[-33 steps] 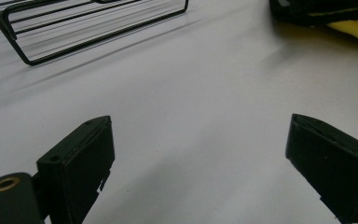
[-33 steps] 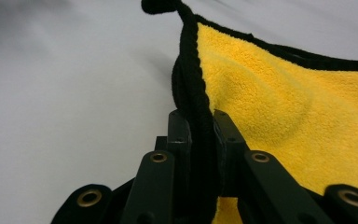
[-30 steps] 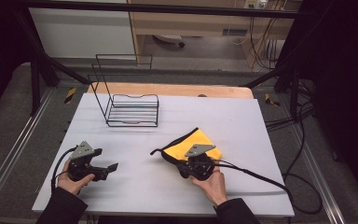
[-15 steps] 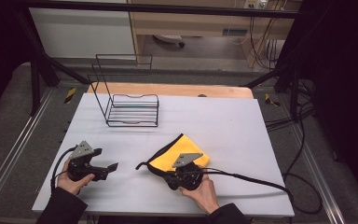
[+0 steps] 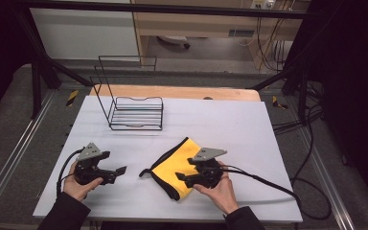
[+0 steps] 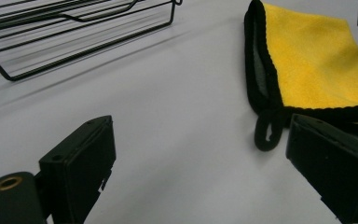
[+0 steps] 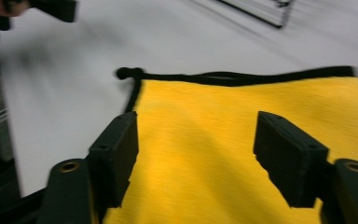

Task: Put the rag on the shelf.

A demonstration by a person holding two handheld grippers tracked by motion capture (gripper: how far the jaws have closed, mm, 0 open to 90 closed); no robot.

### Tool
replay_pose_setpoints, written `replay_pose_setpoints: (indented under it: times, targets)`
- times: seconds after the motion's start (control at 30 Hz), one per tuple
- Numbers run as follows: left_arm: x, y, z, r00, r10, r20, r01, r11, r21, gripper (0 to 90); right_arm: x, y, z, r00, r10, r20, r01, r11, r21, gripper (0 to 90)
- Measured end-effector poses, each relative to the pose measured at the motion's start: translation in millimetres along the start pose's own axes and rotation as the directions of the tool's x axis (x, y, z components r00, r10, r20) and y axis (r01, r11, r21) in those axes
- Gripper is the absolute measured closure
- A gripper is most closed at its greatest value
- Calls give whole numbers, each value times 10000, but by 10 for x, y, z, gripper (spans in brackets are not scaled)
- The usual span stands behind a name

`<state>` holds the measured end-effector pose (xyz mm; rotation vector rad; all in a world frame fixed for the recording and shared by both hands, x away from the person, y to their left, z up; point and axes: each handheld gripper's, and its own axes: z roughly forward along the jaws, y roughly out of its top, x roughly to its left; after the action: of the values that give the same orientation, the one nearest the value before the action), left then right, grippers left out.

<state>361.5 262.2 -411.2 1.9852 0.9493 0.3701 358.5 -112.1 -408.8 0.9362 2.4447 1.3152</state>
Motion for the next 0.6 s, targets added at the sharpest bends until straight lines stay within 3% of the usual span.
replay_pose_setpoints:
  times: [0.07,0.17,0.27,0.3,0.33,0.37,0.47,0.5,0.6]
  targets:
    - [-38,55,32,10000,-16,36,16,10000,-6,130,-181,-43,-100,9977,148,655,-153,9999,75,225]
    - [-111,135,107,9999,114,129,-116,9998,154,146,-301,-86,-168,9942,407,995,-419,9991,97,224]
    - [-187,213,208,9996,267,136,-272,9990,358,172,-451,-181,-256,9869,769,1419,-773,9970,-26,252]
    - [-210,238,248,9995,273,160,-279,9988,411,196,-525,-253,-291,9797,975,1752,-995,9950,24,281]
    - [-233,263,293,9995,249,218,-259,9985,485,196,-525,-253,-291,9797,975,1752,-995,9950,24,281]
    - [-254,288,339,9992,264,285,-280,9979,588,234,-581,-327,-308,9734,1197,1954,-1229,9924,43,325]
    - [-332,342,498,9983,317,483,-359,9954,892,264,-623,-385,-306,9676,1385,2113,-1432,9897,68,380]
    - [-360,350,559,9980,335,537,-388,9943,995,298,-658,-417,-293,9620,1534,2257,-1619,9866,196,409]
    - [-433,350,732,9972,555,499,-620,9883,1394,345,-677,-438,-272,9588,1638,2321,-1751,9841,289,446]
